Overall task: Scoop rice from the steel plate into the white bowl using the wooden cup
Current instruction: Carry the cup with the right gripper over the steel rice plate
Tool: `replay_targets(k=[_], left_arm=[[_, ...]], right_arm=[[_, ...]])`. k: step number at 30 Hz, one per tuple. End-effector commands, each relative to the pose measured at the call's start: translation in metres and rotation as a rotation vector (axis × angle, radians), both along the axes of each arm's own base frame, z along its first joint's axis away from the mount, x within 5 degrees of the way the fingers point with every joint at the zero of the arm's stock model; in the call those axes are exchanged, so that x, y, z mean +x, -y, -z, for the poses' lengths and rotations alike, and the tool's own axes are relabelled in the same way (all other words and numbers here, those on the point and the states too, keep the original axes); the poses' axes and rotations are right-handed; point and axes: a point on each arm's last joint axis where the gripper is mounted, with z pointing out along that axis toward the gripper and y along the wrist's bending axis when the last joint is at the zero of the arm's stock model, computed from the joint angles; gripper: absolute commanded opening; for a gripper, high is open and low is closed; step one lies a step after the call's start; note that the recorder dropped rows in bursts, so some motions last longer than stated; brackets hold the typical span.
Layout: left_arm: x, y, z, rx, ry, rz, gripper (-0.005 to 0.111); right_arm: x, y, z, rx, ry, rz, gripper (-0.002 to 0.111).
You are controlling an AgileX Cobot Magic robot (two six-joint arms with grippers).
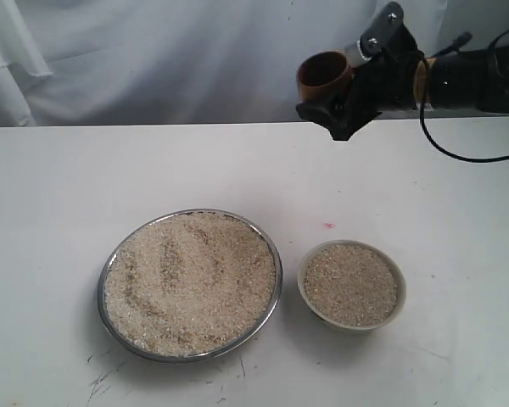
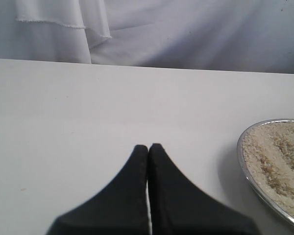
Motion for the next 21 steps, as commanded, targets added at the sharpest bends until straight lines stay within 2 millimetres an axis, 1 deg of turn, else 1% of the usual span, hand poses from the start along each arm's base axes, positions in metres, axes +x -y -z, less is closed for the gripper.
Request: replay_targets(k=[1,5,9,10,13,15,21], left_arm=[[0.0,0.0,0.0,0.001,0.013,0.003,0.0],[0.0,0.0,0.0,0.001,0.013,0.003,0.0],[0.0,0.0,0.0,0.001,0.013,0.003,0.0],[0.0,0.0,0.0,0.001,0.013,0.003,0.0],[0.0,0.0,0.0,0.001,0.013,0.003,0.0],[0.0,0.0,0.0,0.001,0.013,0.003,0.0],[0.0,0.0,0.0,0.001,0.013,0.003,0.0]], right_arm=[[-0.022,-0.027,-0.029,-0.124,0.078,-0.017,0.0],[-0.036,-0.054,-0.039,-0.165,0.153,-0.006,0.0],[-0.044,-0.075,-0.037,-0.246,0.238,0.026,0.0],[-0.044,-0.078,-0.037,-0.297,0.289,0.048,0.0],[-0.04,-0.078,-0.039,-0.41,0.389,0.131,0.0],[-0.036,-0.076,-0.04,-0.425,0.402,0.17,0.0],[-0.023,-0.056,-0.044,-0.477,0.419,0.333,0.0]])
